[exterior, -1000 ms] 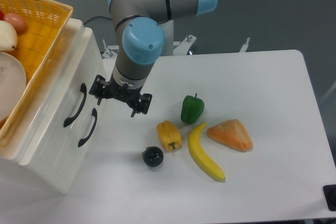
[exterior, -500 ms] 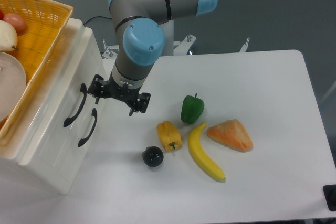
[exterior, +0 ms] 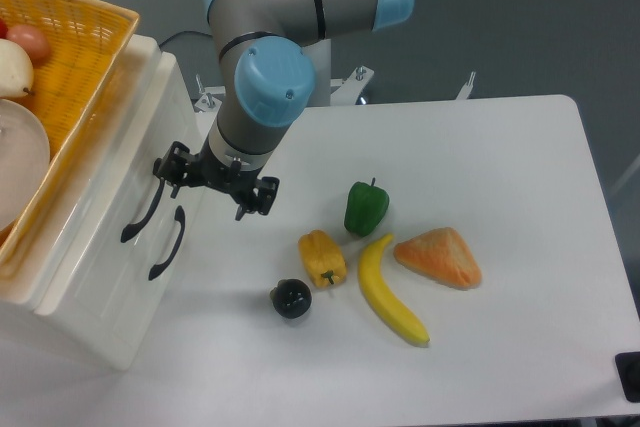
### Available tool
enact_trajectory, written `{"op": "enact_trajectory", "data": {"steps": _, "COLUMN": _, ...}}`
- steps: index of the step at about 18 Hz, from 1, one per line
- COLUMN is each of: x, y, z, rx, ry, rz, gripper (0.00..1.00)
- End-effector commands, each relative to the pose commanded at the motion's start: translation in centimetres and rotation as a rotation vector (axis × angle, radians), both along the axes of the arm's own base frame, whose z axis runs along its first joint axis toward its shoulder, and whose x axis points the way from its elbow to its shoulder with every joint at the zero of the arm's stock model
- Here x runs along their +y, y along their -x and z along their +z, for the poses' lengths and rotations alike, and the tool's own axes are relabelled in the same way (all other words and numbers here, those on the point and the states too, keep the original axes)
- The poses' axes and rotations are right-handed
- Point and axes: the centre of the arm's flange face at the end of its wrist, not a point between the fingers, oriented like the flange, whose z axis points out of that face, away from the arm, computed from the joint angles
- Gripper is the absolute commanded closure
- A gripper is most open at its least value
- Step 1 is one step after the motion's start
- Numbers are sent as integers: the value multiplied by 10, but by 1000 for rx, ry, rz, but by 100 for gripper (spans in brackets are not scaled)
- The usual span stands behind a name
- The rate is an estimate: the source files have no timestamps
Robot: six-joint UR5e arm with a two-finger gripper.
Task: Slide open the top white drawer
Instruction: 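Lower the gripper onto the upper black drawer handle and align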
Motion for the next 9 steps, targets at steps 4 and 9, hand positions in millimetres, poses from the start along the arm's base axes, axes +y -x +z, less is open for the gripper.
{"op": "enact_trajectory", "data": {"steps": 4, "x": 5, "y": -8, "z": -6, "rx": -10, "ry": 5, "rz": -15, "gripper": 0}}
{"op": "enact_trajectory", "data": {"steps": 9, "x": 12, "y": -13, "z": -8, "rx": -19, "ry": -1, "rz": -27, "gripper": 0}}
